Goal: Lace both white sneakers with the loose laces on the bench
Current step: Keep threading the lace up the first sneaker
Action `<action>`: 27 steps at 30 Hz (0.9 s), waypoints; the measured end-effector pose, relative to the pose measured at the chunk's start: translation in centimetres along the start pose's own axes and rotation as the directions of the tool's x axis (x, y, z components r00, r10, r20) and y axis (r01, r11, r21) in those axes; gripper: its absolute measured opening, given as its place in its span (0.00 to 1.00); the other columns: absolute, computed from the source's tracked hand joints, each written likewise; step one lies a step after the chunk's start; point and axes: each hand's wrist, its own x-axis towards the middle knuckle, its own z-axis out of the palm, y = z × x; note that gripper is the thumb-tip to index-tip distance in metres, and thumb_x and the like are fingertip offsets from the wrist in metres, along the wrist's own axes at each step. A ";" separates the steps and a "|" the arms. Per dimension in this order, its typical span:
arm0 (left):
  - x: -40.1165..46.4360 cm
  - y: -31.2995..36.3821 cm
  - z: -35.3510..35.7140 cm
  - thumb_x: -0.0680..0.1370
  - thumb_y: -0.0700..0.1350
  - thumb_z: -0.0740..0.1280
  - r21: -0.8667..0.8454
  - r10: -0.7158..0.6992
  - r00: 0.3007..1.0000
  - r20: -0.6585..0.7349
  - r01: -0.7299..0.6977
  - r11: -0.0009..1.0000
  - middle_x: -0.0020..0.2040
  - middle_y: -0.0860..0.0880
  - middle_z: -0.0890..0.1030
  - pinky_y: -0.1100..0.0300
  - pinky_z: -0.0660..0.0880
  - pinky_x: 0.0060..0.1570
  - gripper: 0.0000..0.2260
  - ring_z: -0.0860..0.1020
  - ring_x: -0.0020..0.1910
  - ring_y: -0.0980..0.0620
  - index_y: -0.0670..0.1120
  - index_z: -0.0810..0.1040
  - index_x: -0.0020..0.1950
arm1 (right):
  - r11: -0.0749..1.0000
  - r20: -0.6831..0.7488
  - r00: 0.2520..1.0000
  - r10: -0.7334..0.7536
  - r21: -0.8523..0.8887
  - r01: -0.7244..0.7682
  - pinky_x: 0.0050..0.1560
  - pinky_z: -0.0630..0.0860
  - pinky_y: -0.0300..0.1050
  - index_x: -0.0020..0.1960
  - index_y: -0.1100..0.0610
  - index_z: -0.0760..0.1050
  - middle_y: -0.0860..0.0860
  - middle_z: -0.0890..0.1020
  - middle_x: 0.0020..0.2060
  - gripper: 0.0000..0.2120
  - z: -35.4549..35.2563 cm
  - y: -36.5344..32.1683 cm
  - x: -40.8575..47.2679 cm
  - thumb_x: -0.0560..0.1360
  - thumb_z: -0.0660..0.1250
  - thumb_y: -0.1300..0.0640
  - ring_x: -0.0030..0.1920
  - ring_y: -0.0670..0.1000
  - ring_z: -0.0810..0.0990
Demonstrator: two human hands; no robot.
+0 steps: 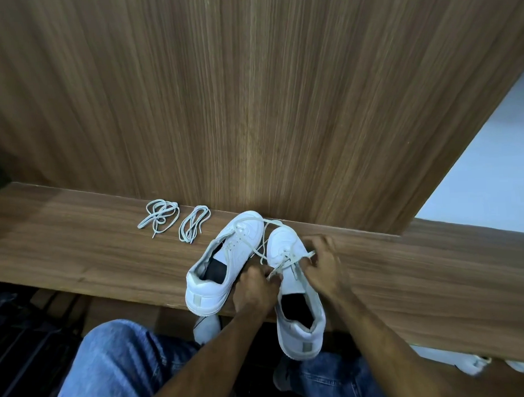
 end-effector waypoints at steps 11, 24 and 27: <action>0.2 -0.3 0.1 0.74 0.54 0.68 0.016 0.000 1.000 -0.009 0.000 1.000 0.51 0.44 0.83 0.53 0.77 0.50 0.11 0.80 0.53 0.40 0.50 0.80 0.52 | 0.988 -0.069 0.997 0.019 0.156 -0.008 0.52 0.73 0.45 0.41 0.57 0.80 0.50 0.80 0.44 0.07 0.1 -1.1 1.2 0.74 0.65 0.65 0.46 0.48 0.76; 0.0 0.0 0.2 0.74 0.56 0.66 0.056 -0.010 1.000 -0.014 0.010 0.998 0.52 0.45 0.82 0.52 0.77 0.50 0.13 0.79 0.54 0.40 0.50 0.80 0.53 | 0.788 0.231 0.939 -0.255 -0.514 0.341 0.69 0.62 0.55 0.60 0.51 0.76 0.52 0.71 0.67 0.17 0.7 -0.4 -0.5 0.74 0.61 0.48 0.73 0.56 0.62; 0.0 -0.1 0.2 0.75 0.56 0.66 0.048 0.015 1.000 -0.009 -0.014 0.999 0.51 0.44 0.83 0.53 0.76 0.48 0.13 0.79 0.53 0.40 0.48 0.79 0.51 | 0.771 0.267 0.930 -0.252 -0.526 0.360 0.70 0.59 0.55 0.58 0.50 0.78 0.48 0.72 0.65 0.14 2.1 -0.5 -0.6 0.77 0.59 0.49 0.72 0.52 0.62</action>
